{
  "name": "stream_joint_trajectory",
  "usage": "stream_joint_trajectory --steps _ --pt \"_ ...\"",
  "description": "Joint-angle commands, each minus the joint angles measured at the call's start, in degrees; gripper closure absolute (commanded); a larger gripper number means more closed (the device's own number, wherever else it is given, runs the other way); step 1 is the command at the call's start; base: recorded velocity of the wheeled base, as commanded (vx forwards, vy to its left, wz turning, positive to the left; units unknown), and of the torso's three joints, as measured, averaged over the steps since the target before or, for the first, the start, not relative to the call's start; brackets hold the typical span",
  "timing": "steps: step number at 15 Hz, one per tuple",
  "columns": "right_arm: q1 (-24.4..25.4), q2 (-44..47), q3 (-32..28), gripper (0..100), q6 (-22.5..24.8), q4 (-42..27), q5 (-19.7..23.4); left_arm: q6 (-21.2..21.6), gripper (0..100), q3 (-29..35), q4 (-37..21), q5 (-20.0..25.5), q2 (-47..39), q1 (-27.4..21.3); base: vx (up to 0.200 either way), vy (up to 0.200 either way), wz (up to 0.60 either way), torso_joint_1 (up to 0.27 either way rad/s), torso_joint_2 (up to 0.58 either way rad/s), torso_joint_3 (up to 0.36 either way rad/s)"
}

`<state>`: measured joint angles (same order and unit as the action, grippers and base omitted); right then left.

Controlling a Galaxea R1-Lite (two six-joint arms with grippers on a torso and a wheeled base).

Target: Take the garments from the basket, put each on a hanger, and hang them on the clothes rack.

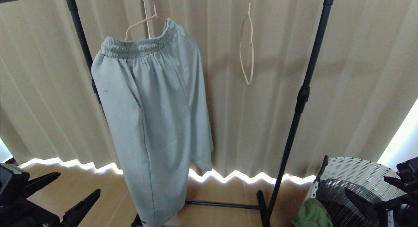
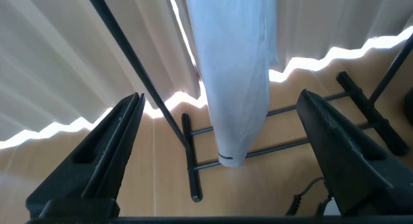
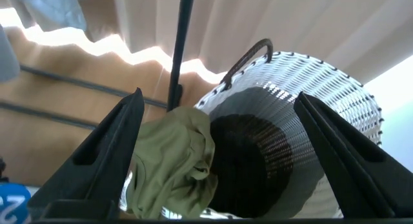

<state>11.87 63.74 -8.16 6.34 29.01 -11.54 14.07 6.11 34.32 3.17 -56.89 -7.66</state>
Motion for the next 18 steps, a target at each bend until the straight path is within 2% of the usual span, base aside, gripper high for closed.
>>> stream_joint_trajectory --steps 1,5,7,9,10,13,16,18 --pt "0.4 0.4 0.2 0 1.1 0.0 -0.1 -0.1 0 0.0 0.0 0.0 0.9 0.0 0.0 0.0 0.0 0.0 0.0 0.0" --pt "0.0 0.6 0.0 0 11.1 -6.2 -0.1 0.3 0 -0.2 0.0 0.0 0.9 -0.8 0.0 0.0 0.0 0.0 0.0 0.0" --pt "0.2 1.5 -0.4 0 17.1 -6.6 -0.1 0.3 0 -0.2 0.0 0.0 1.2 -0.8 0.0 0.0 0.0 0.0 0.0 0.0" --pt "0.0 5.9 -1.4 0 20.7 -6.6 -0.1 0.3 0 -0.2 -0.1 0.0 1.2 -0.9 0.0 0.0 0.0 0.0 0.0 0.0" --pt "0.0 6.1 -1.6 0 20.8 -6.6 -0.1 0.3 0 -0.2 -0.1 0.0 1.2 -0.9 0.0 0.0 0.0 0.0 0.0 0.0" --pt "0.8 19.5 -4.9 0 21.6 -6.6 0.0 0.3 0 -0.7 -0.1 0.0 1.2 -1.7 0.0 0.0 0.0 0.0 0.0 0.0" --pt "4.9 24.7 -4.9 0 21.4 -6.1 0.0 0.3 0 -0.7 -0.1 0.0 1.1 -1.7 0.0 0.0 0.0 0.0 0.0 0.0" --pt "8.1 32.5 -5.7 0 21.4 -5.7 -0.4 0.3 0 -0.7 -0.1 0.0 1.0 -2.4 0.0 0.0 0.0 0.0 0.0 0.0"
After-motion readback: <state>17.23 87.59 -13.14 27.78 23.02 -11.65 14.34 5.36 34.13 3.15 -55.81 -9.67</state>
